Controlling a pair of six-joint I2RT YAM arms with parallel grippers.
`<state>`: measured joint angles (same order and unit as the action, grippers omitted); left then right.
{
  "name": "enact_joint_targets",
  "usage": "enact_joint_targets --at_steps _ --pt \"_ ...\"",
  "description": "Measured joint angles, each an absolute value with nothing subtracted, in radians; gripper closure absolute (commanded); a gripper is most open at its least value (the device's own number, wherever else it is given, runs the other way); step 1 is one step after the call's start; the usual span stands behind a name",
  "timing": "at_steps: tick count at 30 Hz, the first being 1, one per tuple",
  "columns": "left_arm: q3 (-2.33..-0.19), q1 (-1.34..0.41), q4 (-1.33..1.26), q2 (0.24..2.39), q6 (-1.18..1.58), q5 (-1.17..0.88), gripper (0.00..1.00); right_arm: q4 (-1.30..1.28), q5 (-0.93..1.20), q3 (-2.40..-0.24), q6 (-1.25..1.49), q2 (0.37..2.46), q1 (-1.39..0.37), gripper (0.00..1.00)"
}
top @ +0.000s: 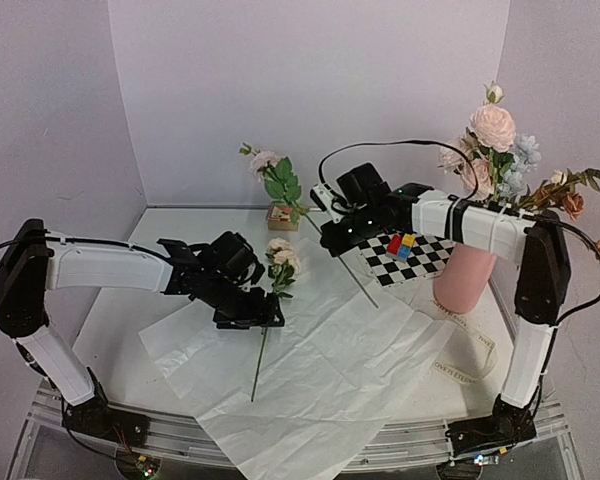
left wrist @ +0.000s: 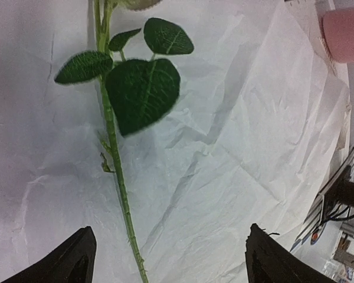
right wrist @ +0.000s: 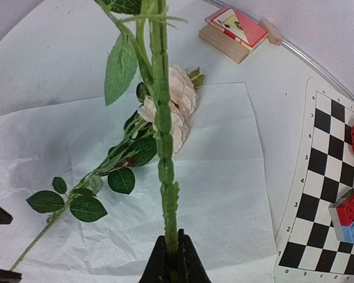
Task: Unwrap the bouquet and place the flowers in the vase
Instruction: Pick up the fake flower from the wrapping paper.
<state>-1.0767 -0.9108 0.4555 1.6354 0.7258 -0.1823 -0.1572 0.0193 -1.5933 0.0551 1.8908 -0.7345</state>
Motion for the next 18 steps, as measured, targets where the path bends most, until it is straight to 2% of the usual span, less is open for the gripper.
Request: enact_joint_targets --at_steps 4,8,11,18 --pt "-1.110 -0.911 0.461 1.587 0.733 -0.143 0.14 -0.122 0.102 -1.512 0.111 1.789 -0.735 1.00" --pt "-1.161 -0.911 0.447 1.551 0.752 -0.123 0.28 -0.048 0.209 -1.393 0.213 1.695 -0.736 1.00" --pt "-1.184 -0.911 0.389 1.542 0.785 -0.121 0.35 0.009 0.265 -1.304 0.292 1.652 -0.744 1.00" --pt "-1.171 -0.911 0.168 1.529 0.899 -0.134 0.39 0.064 0.294 -1.208 0.402 1.617 -0.832 1.00"
